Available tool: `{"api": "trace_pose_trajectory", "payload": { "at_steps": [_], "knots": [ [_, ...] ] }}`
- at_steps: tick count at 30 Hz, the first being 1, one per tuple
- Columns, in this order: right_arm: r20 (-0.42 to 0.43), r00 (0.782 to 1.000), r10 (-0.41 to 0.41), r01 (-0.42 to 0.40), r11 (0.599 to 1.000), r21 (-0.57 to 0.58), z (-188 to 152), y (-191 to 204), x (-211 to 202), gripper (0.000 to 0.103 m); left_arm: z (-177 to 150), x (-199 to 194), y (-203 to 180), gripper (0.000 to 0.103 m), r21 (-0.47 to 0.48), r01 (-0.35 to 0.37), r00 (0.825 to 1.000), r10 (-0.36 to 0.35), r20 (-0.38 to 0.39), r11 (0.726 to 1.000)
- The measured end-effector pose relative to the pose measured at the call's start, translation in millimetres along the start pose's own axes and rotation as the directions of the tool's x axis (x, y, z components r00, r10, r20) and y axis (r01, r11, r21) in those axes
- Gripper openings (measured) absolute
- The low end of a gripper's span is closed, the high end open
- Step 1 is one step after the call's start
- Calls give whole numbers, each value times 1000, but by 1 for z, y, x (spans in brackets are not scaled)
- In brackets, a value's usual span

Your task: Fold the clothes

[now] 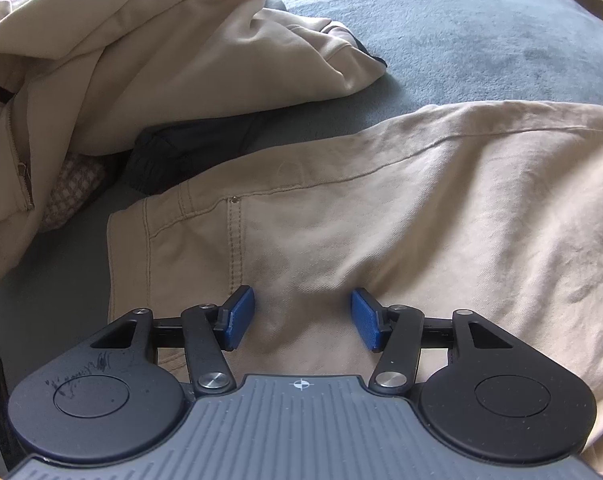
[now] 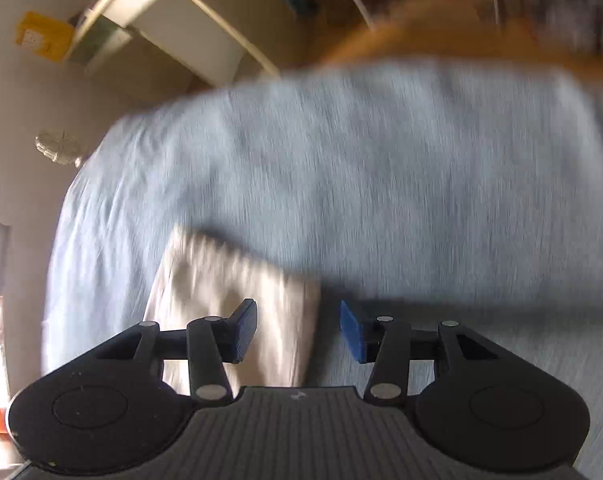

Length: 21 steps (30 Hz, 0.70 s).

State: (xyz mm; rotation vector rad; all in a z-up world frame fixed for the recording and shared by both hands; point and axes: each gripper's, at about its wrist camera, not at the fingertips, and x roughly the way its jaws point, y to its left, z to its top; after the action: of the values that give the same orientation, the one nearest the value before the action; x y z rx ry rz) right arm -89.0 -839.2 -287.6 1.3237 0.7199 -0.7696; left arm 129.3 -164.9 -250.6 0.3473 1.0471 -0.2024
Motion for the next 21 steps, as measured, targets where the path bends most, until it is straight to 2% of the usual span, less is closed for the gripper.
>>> {"api": "trace_pose_trajectory", "payload": {
  "at_steps": [1, 2, 5, 12, 15, 18, 20, 21],
  "knots": [
    [-20, 1000, 14, -14, 1000, -8, -6, 1, 4, 48, 0, 0, 1, 54, 0, 2, 1000, -2, 3, 1000],
    [-9, 1000, 12, -13, 999, -32, -10, 5, 2, 44, 0, -1, 2, 54, -1, 5, 1000, -5, 5, 1000],
    [33, 999, 3, 0, 994, -108, -22, 19, -9, 2, -1, -1, 6, 54, -18, 7, 1000, -7, 13, 1000],
    [132, 991, -27, 62, 962, -266, -45, 45, -35, 2, -2, 1, 15, 55, -64, 5, 1000, -4, 17, 998],
    [145, 983, -109, 144, 956, -255, -42, 33, -28, 2, -4, 2, 17, 55, -54, 9, 1000, -8, 17, 999],
    [149, 967, -207, 237, 946, -220, -44, 7, -16, 3, -4, 2, 21, 55, -41, 20, 1000, -19, 22, 999],
    [205, 955, -215, 257, 943, -212, -44, 3, -25, 6, -4, 0, 24, 55, -34, 24, 999, -23, 27, 999],
    [235, 947, -217, 267, 941, -207, -45, 1, -29, 12, -3, -1, 27, 55, -32, 26, 999, -25, 30, 999]
  ]
}}
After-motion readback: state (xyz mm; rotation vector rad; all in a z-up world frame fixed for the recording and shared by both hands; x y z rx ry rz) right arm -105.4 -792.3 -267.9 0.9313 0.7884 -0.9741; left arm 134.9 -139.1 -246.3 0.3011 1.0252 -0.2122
